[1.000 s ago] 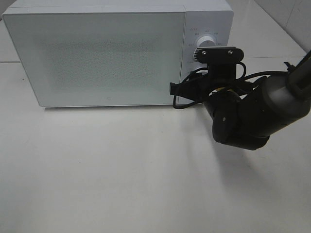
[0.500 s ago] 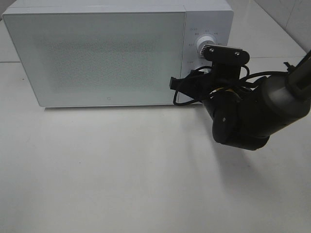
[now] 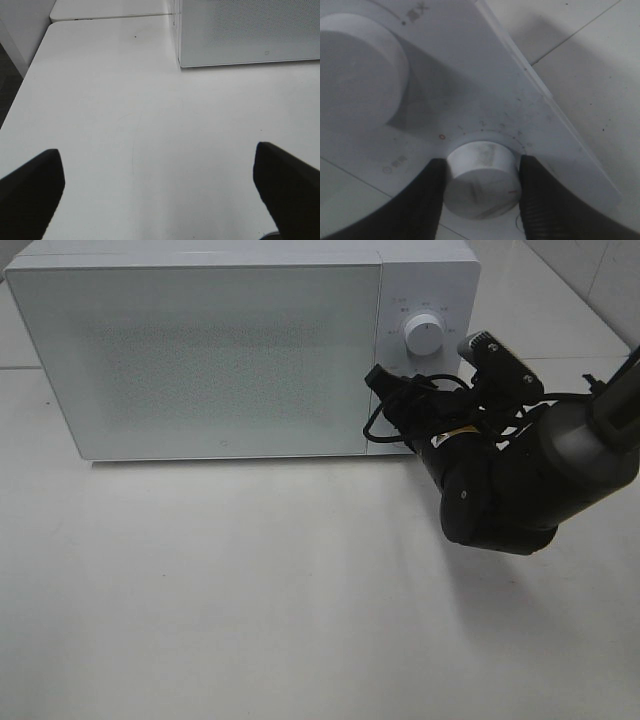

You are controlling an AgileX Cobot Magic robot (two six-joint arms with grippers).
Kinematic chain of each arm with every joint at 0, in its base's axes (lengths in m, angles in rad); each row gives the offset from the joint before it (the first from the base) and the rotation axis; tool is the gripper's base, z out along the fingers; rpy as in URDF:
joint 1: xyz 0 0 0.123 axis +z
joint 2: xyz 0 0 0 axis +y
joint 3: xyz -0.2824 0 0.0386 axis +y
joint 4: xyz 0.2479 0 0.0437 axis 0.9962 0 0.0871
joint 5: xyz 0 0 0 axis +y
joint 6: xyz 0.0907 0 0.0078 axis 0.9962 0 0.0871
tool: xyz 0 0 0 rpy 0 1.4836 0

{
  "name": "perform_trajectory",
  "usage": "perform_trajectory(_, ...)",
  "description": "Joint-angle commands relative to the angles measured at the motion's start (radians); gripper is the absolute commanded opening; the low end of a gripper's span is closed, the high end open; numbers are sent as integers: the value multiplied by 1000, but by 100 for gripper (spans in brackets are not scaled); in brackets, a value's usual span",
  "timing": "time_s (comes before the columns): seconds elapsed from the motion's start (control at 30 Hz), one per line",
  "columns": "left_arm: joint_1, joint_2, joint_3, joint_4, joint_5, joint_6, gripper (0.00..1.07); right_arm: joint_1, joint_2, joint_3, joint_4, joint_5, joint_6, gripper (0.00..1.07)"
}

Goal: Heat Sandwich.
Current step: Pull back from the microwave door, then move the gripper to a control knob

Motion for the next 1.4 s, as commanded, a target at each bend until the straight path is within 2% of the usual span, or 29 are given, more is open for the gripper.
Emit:
perform_trajectory(0.03, 4, -27, 4, -1, -9, -1, 97, 4, -18, -19, -64, -76, 146, 3)
perform_trajectory(0.23, 4, -27, 4, -1, -9, -1, 97, 4, -18, -19, -64, -90, 369, 4)
perform_trajectory(0.43, 4, -27, 4, -1, -9, -1, 97, 2, -18, -19, -60, -96, 479, 5)
perform_trajectory(0.77, 4, -27, 4, -1, -9, -1, 97, 1, -18, -19, 3, -119, 827, 6)
perform_trajectory(1.4, 4, -27, 4, -1, -9, -1, 97, 1, -18, -20, 34, -112, 912, 7)
